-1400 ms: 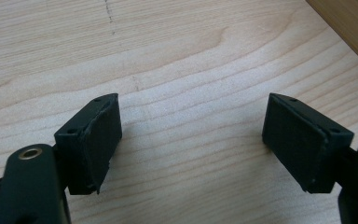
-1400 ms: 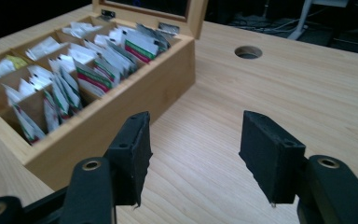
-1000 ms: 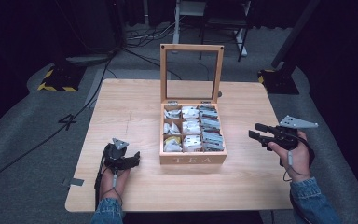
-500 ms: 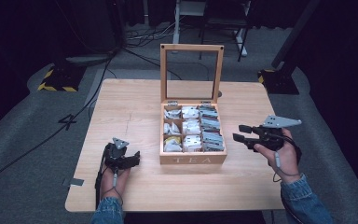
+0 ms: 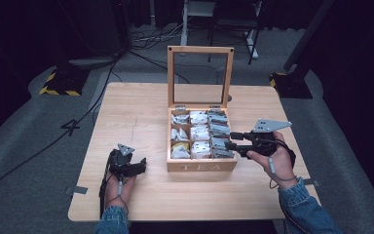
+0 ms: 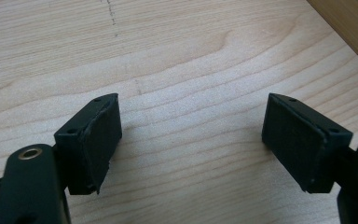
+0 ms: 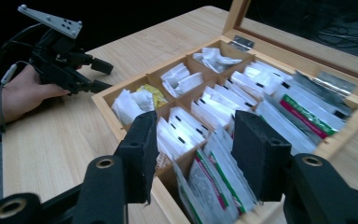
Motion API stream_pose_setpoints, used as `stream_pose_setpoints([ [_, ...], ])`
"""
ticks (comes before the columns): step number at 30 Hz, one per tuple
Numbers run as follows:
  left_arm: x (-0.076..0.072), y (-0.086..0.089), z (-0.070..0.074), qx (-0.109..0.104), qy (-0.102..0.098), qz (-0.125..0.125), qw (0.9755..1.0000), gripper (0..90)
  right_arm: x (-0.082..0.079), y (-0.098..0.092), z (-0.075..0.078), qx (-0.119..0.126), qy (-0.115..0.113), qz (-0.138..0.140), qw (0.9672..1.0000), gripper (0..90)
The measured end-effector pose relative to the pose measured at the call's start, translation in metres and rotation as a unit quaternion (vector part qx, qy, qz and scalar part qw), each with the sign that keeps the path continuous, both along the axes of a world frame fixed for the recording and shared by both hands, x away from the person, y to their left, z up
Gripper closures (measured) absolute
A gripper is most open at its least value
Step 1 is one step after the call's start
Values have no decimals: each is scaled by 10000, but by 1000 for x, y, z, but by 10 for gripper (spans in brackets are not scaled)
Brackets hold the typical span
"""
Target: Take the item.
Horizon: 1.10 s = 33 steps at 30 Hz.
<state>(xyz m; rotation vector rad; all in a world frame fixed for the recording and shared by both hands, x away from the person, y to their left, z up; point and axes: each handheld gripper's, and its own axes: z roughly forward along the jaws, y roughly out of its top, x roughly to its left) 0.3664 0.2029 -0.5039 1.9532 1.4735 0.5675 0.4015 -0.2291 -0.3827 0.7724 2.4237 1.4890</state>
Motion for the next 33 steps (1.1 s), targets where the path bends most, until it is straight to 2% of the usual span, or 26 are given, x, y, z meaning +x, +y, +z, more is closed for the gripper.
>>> stream_pose_setpoints([
  [5,0,0,0,-4,2,9,10000,204,-2,19,-5,-3,24,194,9998,519],
  [12,0,0,0,11,-8,14,10000,204,2,52,-22,-421,62,492,9979,580],
  [17,0,0,0,17,-7,3,10000,204,11,67,-29,-909,139,648,9937,625],
  [21,0,0,0,13,-7,11,10000,204,20,75,-34,-1169,268,700,9903,644],
  [29,0,0,0,-6,4,12,10000,204,29,84,-41,-1413,509,749,9858,696],
  [33,0,0,0,-6,3,12,10000,204,33,88,-44,-1554,650,808,9824,732],
])
